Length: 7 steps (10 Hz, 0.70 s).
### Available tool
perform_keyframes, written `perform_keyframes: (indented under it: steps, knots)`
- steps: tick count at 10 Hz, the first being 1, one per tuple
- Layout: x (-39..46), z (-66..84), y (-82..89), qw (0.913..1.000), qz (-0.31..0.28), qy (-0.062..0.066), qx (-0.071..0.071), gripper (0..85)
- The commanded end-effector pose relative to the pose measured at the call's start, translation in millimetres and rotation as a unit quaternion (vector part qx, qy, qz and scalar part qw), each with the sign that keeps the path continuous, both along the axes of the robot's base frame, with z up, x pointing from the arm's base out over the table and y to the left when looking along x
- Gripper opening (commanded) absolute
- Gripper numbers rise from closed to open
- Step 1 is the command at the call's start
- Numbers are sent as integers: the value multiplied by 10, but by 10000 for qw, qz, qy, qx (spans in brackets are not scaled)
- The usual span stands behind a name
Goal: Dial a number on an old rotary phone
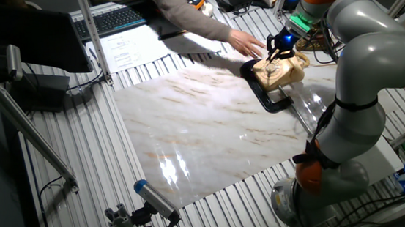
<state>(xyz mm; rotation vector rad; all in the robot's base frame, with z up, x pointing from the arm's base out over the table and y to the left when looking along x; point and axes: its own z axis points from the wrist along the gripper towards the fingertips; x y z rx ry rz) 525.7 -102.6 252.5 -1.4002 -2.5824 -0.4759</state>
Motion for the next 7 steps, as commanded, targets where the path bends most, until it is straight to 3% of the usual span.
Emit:
perform_keyframes:
  steps: [1,3,5,7]
  knots:
    - [-1,3,-4,10000,-84,44,-2,0]
    - [1,5,-10,9991,-338,262,-29,0]
    - [9,25,-35,9948,-692,725,-176,0]
    - [88,17,-99,9877,-1066,1122,-237,0]
